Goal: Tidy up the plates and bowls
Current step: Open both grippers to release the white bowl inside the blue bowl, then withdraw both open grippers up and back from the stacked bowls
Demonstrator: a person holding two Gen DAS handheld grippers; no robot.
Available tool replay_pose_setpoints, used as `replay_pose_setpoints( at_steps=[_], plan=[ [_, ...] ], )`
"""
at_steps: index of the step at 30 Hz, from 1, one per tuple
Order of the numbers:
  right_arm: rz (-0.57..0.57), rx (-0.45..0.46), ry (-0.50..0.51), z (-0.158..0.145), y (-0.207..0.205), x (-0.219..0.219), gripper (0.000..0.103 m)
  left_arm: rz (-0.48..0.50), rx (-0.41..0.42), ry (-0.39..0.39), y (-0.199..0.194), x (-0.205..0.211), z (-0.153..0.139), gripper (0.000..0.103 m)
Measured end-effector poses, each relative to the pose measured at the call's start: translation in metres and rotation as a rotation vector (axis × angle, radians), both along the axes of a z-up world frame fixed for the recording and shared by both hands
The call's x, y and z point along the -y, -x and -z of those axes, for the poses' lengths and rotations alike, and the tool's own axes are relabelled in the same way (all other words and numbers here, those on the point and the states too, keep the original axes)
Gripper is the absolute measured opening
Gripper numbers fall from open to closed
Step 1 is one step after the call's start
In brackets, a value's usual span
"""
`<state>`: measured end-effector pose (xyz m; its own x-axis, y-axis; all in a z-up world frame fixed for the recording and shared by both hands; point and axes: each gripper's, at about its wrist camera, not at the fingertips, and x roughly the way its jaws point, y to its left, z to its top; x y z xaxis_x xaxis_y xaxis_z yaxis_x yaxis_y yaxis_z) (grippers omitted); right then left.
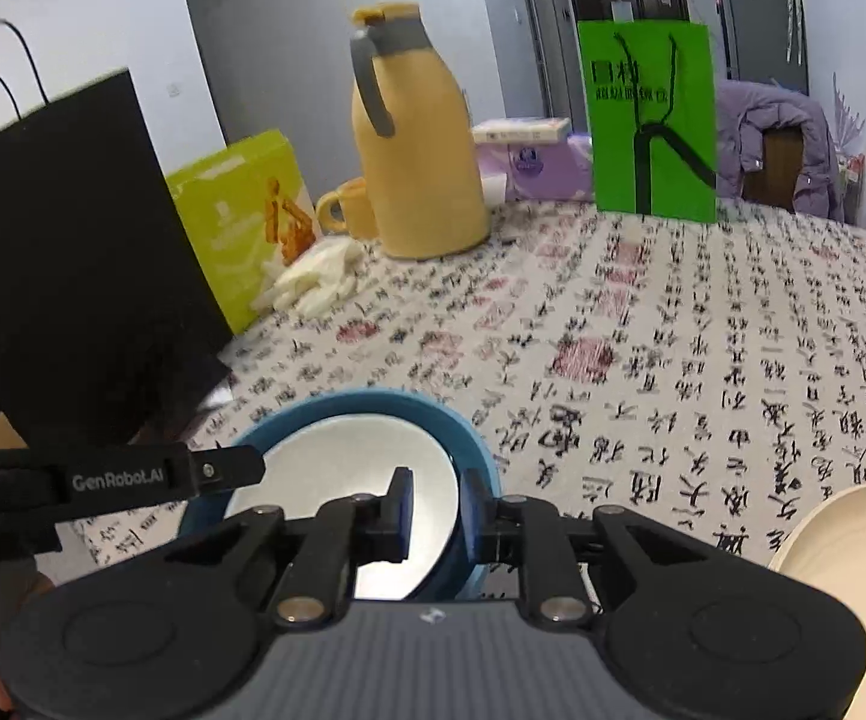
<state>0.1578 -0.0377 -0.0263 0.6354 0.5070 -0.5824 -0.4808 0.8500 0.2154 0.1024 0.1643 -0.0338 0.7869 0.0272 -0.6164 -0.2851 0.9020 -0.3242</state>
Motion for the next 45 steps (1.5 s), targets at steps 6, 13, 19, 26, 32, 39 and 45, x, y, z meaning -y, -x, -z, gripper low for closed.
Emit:
replay_pose_setpoints(
  at_steps=[6, 13, 19, 26, 32, 39, 45],
  plan=[
    [0.022, 0.072, -0.078, -0.005, 0.012, 0.034, 0.048, 0.003, 0.091, -0.04, 0.014, 0.007, -0.013, 0.05],
    [0.054, 0.179, -0.116, -0.007, 0.031, 0.071, 0.103, -0.011, 0.245, -0.117, 0.04, 0.018, -0.022, 0.103],
    [0.08, 0.24, -0.117, -0.006, 0.049, 0.088, 0.103, -0.01, 0.348, -0.162, 0.065, 0.031, -0.025, 0.103],
    [0.09, 0.25, -0.116, -0.003, 0.062, 0.105, 0.103, -0.024, 0.391, -0.195, 0.079, 0.046, -0.028, 0.103],
    [0.104, 0.257, -0.119, -0.002, 0.07, 0.121, 0.103, -0.013, 0.396, -0.195, 0.085, 0.056, -0.027, 0.103],
    [0.124, 0.26, -0.131, -0.003, 0.078, 0.139, 0.103, 0.001, 0.403, -0.199, 0.088, 0.069, -0.029, 0.103],
    [0.148, 0.26, -0.136, -0.004, 0.078, 0.158, 0.103, 0.013, 0.408, -0.206, 0.087, 0.082, -0.032, 0.103]
  ],
)
